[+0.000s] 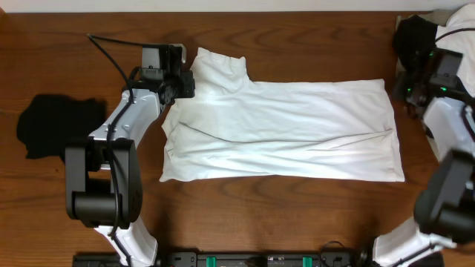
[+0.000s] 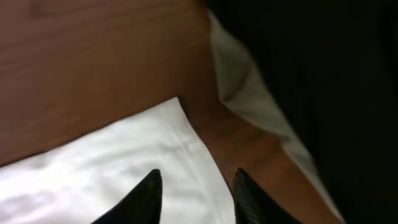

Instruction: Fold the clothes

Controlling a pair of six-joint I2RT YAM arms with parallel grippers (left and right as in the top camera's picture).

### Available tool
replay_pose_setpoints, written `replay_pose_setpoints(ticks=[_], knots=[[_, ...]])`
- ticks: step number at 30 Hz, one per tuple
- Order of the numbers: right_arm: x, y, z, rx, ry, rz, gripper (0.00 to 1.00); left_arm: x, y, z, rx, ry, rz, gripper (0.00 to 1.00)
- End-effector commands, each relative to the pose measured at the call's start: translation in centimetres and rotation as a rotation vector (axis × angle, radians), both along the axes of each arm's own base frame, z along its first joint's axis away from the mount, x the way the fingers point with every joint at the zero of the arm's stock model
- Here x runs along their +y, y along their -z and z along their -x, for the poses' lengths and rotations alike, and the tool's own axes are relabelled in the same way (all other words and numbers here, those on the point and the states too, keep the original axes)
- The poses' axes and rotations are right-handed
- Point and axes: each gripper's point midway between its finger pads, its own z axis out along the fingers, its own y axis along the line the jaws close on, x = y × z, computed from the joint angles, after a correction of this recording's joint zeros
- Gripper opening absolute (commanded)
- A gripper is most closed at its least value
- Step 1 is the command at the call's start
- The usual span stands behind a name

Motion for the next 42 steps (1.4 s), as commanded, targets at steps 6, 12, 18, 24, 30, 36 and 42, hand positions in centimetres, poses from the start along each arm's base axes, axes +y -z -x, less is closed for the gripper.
replay_pose_setpoints(ticks=[6, 12, 18, 24, 30, 36, 42], knots=[[1.0, 7.3, -2.6, 0.010, -0.100, -0.069, 0.43, 0.0, 0.4, 0.4, 0.028, -0.001, 0.008, 0.06], [1.3, 9.0, -3.0, 0.010, -0.112, -0.086, 0.43, 0.0, 0.5, 0.5, 0.033, -0.001, 0.008, 0.06], [1.3, 9.0, -4.0, -0.029, -0.120, -0.073, 0.43, 0.0, 0.6, 0.6, 0.043, -0.001, 0.007, 0.06], [1.9, 9.3, -4.7, -0.050, -0.136, -0.065, 0.42, 0.0, 0.6, 0.7, 0.044, -0.001, 0.007, 0.06], [2.4, 9.0, -5.5, -0.079, -0.149, -0.055, 0.37, 0.0, 0.6, 0.7, 0.045, -0.001, 0.007, 0.06], [2.5, 8.7, -5.9, -0.099, -0.153, -0.048, 0.22, 0.0, 0.6, 0.7, 0.045, -0.001, 0.007, 0.06], [1.8, 8.8, -5.8, -0.089, -0.123, -0.023, 0.01, 0.0, 0.6, 0.7, 0.045, -0.001, 0.007, 0.06]])
